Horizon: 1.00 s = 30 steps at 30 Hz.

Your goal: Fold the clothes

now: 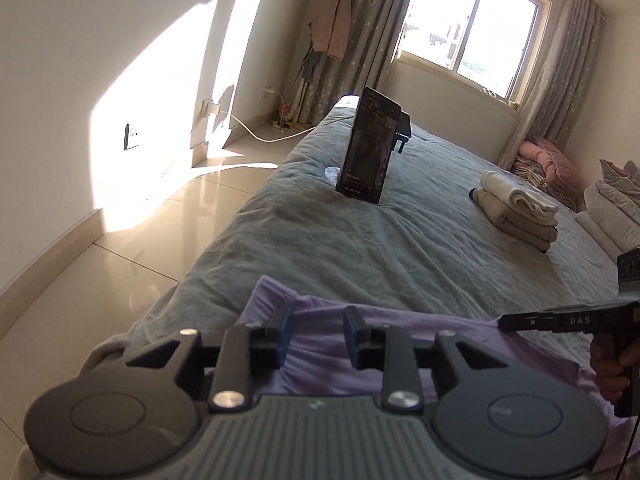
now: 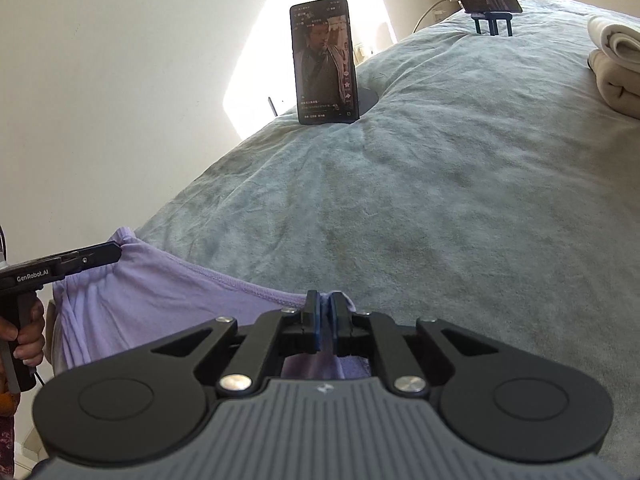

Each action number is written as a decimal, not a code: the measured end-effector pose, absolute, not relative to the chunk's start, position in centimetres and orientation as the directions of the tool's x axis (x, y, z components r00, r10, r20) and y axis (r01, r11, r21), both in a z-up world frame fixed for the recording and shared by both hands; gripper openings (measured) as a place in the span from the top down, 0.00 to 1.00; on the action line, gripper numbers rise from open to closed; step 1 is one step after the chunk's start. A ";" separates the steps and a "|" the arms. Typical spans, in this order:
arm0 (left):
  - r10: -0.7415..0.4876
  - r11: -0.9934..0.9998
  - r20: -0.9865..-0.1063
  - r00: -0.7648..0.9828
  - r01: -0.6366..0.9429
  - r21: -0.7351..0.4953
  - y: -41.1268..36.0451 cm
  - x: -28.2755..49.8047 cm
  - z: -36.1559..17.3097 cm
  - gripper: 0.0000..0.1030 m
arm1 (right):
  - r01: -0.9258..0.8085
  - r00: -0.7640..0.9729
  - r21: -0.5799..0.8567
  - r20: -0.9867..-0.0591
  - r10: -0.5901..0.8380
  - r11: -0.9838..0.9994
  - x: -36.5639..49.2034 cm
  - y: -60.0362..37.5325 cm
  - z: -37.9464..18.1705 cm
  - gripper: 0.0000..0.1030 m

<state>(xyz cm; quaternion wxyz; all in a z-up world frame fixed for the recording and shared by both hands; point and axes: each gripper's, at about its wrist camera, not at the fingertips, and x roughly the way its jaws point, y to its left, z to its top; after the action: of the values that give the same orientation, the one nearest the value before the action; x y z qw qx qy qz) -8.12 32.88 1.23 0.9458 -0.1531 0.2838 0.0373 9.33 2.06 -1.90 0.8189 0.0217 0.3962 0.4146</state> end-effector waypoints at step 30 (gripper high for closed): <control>0.101 0.899 -0.624 0.775 -0.340 -0.276 32.2 -13.7 4.7 0.65 | -0.887 0.189 0.212 -0.646 0.740 0.411 -4.9 2.5 -0.4 0.72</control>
<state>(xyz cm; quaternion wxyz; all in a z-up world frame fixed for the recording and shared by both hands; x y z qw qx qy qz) -13.68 32.17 4.70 0.9226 -0.1903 0.3136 0.1195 -4.94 2.53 -0.37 0.7637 -0.1051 0.3494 0.5326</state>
